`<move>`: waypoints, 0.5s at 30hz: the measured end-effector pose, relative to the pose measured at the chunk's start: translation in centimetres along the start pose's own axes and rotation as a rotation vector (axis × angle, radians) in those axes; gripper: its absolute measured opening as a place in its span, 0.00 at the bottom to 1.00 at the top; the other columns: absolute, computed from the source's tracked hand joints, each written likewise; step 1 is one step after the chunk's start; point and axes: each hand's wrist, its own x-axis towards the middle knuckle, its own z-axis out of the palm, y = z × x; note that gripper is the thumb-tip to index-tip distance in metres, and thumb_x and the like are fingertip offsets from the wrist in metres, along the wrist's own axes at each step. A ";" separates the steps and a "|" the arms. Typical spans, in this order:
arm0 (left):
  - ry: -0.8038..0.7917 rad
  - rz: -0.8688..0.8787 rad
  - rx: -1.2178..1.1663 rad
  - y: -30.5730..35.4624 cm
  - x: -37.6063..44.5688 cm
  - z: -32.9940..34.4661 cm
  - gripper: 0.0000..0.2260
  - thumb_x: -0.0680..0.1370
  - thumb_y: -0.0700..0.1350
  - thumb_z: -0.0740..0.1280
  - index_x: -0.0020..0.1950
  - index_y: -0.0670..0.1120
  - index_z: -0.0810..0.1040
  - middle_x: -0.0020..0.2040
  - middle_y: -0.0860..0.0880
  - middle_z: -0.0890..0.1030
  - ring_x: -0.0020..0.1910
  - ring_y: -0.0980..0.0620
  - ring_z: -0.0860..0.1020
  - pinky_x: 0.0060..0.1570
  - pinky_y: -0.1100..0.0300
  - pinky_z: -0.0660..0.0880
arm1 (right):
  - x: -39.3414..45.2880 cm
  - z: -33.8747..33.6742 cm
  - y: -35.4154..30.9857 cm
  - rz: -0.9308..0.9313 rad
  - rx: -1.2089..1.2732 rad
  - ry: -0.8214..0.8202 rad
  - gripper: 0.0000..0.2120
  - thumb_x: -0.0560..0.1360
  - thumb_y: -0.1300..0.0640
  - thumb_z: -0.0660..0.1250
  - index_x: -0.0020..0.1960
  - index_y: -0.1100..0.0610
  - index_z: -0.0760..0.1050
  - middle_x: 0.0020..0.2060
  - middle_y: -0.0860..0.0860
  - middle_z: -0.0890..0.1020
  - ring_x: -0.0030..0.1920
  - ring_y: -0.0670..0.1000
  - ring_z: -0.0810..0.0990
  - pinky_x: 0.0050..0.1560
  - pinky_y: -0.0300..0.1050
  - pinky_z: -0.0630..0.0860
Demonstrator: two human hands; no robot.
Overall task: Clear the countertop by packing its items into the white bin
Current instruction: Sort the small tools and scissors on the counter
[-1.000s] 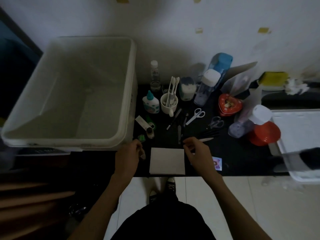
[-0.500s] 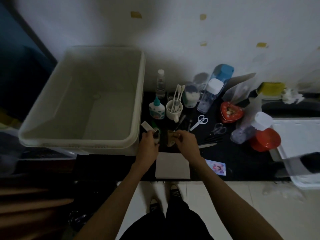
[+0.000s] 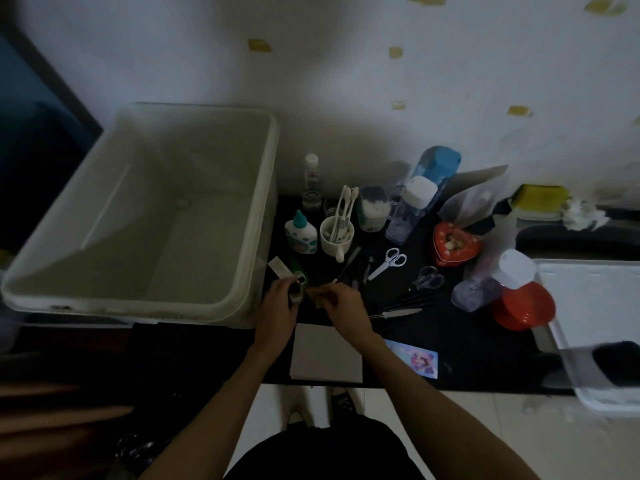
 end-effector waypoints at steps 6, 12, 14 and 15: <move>-0.002 -0.026 -0.050 -0.2 0.7 0.9 0.09 0.75 0.36 0.69 0.52 0.48 0.78 0.50 0.50 0.78 0.46 0.57 0.77 0.48 0.60 0.76 | 0.1 -0.4 0.5 0.020 0.069 -0.065 0.08 0.75 0.66 0.68 0.52 0.61 0.83 0.48 0.55 0.85 0.46 0.52 0.83 0.52 0.39 0.78; -0.043 -0.051 -0.110 -0.3 0.4 0.9 0.10 0.76 0.38 0.70 0.49 0.53 0.76 0.47 0.54 0.78 0.46 0.58 0.79 0.48 0.59 0.78 | -0.4 -1.5 1.4 0.063 0.087 -0.115 0.08 0.75 0.65 0.68 0.53 0.62 0.82 0.49 0.57 0.84 0.47 0.54 0.83 0.53 0.43 0.79; -0.051 -0.051 -0.104 -0.3 0.4 0.9 0.10 0.75 0.39 0.70 0.50 0.53 0.76 0.47 0.54 0.79 0.47 0.58 0.79 0.48 0.58 0.79 | -0.4 -1.7 1.5 0.070 0.086 -0.121 0.08 0.75 0.64 0.69 0.53 0.62 0.82 0.49 0.58 0.84 0.47 0.55 0.83 0.51 0.45 0.79; -0.060 -0.056 -0.094 -0.5 0.5 0.9 0.10 0.75 0.39 0.70 0.51 0.53 0.76 0.48 0.53 0.79 0.47 0.57 0.79 0.48 0.57 0.79 | -0.3 -1.8 1.5 0.068 0.077 -0.118 0.07 0.75 0.64 0.69 0.52 0.62 0.82 0.48 0.58 0.84 0.47 0.55 0.83 0.49 0.43 0.78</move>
